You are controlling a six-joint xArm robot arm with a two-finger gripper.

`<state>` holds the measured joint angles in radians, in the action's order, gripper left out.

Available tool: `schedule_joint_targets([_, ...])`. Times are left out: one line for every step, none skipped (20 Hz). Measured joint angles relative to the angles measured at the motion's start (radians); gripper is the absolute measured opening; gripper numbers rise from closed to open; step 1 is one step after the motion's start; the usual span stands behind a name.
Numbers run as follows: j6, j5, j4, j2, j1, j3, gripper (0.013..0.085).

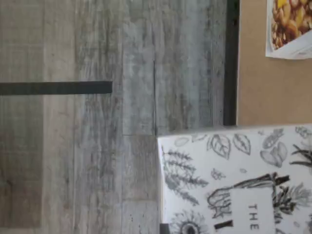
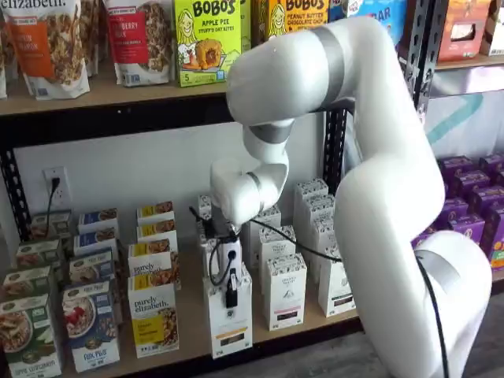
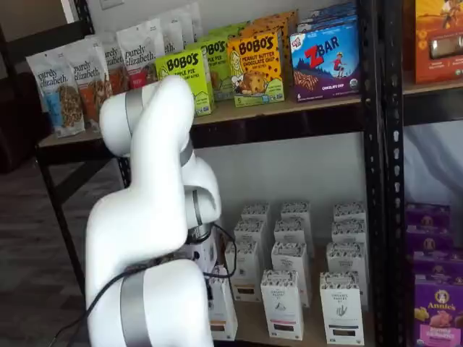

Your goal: Pick up the white box with a yellow strip in the middle, on the bottom shelf, the fourth box from the left

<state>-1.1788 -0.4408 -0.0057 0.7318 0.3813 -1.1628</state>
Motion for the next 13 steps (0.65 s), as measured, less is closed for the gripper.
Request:
schedule_joint_targets([0.003, 0.008, -0.001, -0.021, 0.002, 0.022, 0.0490])
schedule_joint_targets([0.008, 0.017, -0.004, -0.042, 0.004, 0.046, 0.0490])
schedule_joint_targets([0.011, 0.024, -0.006, -0.060, 0.005, 0.064, 0.0490])
schedule_joint_targets([0.016, 0.032, -0.010, -0.084, 0.007, 0.088, 0.0490])
schedule_joint_targets([0.019, 0.036, -0.010, -0.114, 0.010, 0.115, 0.0490])
schedule_joint_targets([0.020, 0.037, -0.009, -0.134, 0.012, 0.131, 0.0490])
schedule_joint_targets([0.023, 0.038, -0.009, -0.152, 0.015, 0.147, 0.0490])
schedule_joint_targets([0.024, 0.038, -0.007, -0.169, 0.017, 0.160, 0.0490])
schedule_joint_targets([0.025, 0.037, -0.005, -0.185, 0.020, 0.172, 0.0490])
schedule_joint_targets([0.025, 0.035, -0.001, -0.202, 0.024, 0.185, 0.0490])
schedule_joint_targets([0.024, 0.032, 0.005, -0.219, 0.028, 0.197, 0.0490])
schedule_joint_targets([0.026, 0.032, 0.007, -0.234, 0.032, 0.209, 0.0490])
schedule_joint_targets([0.030, 0.032, 0.008, -0.248, 0.037, 0.219, 0.0490])
